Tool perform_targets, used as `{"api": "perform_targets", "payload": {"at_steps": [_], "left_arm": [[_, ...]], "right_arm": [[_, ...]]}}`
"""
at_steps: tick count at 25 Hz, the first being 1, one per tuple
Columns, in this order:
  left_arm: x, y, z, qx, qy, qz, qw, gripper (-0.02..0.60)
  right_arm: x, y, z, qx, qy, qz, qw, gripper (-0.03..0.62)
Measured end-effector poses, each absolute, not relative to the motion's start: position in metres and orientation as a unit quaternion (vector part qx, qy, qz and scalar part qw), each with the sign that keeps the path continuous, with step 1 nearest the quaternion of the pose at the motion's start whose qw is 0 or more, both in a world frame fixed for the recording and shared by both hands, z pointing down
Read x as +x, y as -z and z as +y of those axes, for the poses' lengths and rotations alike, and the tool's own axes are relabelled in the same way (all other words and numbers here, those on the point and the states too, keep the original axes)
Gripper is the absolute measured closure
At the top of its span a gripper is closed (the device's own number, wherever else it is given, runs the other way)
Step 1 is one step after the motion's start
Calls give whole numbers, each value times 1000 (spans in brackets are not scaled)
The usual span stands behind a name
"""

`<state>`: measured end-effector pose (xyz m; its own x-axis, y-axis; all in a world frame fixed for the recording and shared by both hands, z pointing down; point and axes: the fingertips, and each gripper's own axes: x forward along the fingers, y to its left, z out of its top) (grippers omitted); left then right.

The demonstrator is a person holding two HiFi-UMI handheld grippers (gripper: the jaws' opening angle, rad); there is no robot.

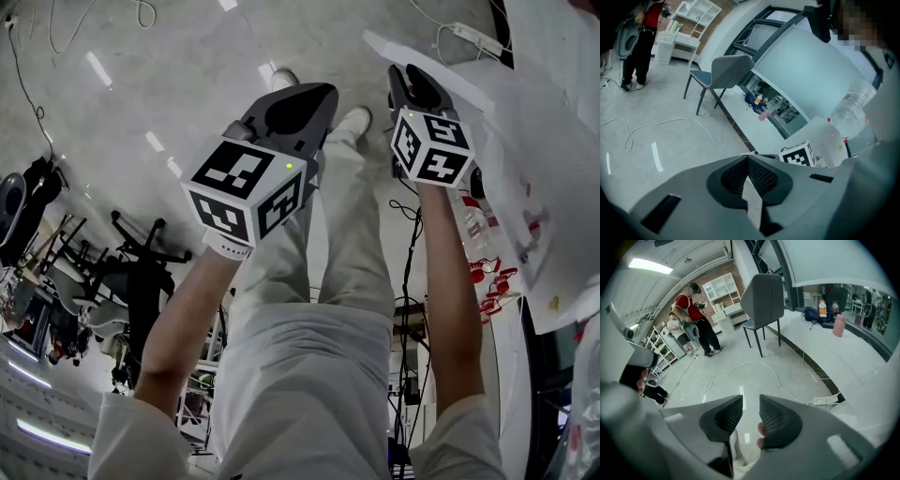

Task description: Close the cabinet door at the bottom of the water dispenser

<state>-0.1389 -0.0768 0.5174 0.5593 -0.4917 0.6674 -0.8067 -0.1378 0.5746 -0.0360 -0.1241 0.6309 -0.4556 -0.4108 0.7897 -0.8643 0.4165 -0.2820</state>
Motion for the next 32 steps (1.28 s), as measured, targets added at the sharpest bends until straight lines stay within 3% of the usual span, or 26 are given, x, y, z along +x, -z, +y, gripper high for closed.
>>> {"api": "perform_targets", "payload": {"at_steps": [11,15,32], "left_arm": [[-149,-559,-66,727,-171,-440,499,580],[-153,-564,-66,726,-170,-440,500,580],[-153,-573,-64,732,-186,-423,501,580]], "right_arm": [[-34,-685,-127,426,-361,-761,331,488],[-40,-696,-130,421,-369,-758,334,442],[-35,-737,-107,416,-424,-723,354,396]]}}
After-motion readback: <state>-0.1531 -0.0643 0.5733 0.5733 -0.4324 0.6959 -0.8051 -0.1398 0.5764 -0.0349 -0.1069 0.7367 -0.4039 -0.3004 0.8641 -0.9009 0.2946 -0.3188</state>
